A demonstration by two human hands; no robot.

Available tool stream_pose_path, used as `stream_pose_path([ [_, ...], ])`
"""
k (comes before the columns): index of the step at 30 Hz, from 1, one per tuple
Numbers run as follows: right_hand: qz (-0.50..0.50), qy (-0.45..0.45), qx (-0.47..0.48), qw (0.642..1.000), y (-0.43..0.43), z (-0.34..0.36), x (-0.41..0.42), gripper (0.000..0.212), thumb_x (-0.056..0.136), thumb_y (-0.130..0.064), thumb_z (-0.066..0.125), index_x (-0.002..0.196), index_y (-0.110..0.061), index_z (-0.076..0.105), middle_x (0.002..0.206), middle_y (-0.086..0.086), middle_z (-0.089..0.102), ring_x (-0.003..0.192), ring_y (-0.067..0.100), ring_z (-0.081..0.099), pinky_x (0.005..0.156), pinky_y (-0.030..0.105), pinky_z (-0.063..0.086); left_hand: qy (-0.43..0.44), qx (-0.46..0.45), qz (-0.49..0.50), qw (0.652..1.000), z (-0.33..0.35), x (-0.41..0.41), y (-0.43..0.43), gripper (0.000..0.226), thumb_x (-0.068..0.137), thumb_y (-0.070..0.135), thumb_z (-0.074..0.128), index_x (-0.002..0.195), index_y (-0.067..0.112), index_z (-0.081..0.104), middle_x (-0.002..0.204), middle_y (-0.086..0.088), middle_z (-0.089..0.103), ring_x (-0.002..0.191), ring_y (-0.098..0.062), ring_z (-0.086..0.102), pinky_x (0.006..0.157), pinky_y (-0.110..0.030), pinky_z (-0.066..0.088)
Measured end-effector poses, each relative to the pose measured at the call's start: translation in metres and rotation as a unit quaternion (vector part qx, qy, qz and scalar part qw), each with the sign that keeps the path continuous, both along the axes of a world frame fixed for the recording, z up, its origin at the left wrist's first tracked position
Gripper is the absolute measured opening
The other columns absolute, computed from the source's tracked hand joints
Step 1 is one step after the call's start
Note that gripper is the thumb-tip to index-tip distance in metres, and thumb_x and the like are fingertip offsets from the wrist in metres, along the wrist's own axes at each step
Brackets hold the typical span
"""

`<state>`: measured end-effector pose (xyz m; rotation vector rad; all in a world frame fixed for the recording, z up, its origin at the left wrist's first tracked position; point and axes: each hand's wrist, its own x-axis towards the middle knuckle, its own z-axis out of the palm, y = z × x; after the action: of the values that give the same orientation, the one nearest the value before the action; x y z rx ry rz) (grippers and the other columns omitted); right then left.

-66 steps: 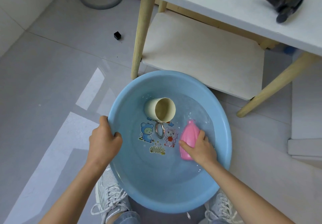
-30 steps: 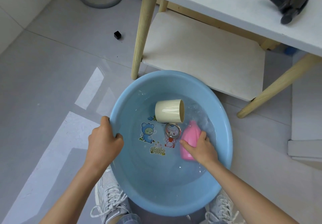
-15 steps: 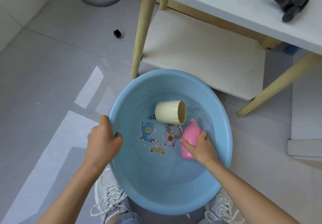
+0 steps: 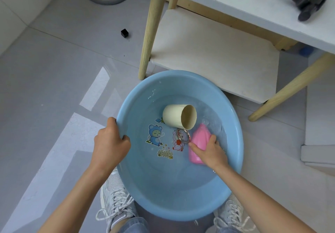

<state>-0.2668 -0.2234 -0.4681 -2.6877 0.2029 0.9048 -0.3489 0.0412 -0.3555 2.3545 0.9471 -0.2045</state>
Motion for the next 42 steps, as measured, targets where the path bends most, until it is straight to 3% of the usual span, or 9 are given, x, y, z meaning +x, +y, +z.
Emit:
stream_pose_path([
  [25,-0.002,0.005,0.005,1.0,0.0012,0.0022,0.0027,0.083,0.077,-0.07,0.058,0.125,-0.008,0.032,0.135,0.015,0.046,0.119,0.036,0.051,0.091,0.043,0.046,0.006,-0.005,-0.005,1.0,0.0051,0.004,-0.0002,0.014,0.082,0.003,0.05,0.087,0.002,0.037,0.07,-0.013,0.045,0.063,-0.029,0.04,0.048,-0.033,0.025],
  [42,-0.008,0.01,0.01,1.0,0.0019,0.0059,0.0003,0.083,0.075,-0.072,0.057,0.124,-0.009,0.032,0.135,0.014,0.046,0.118,0.035,0.052,0.089,0.043,0.047,0.01,0.002,-0.003,1.0,0.0009,0.0013,0.0022,0.014,0.082,0.004,0.051,0.086,0.002,0.038,0.071,-0.013,0.046,0.067,-0.033,0.043,0.048,-0.033,0.026],
])
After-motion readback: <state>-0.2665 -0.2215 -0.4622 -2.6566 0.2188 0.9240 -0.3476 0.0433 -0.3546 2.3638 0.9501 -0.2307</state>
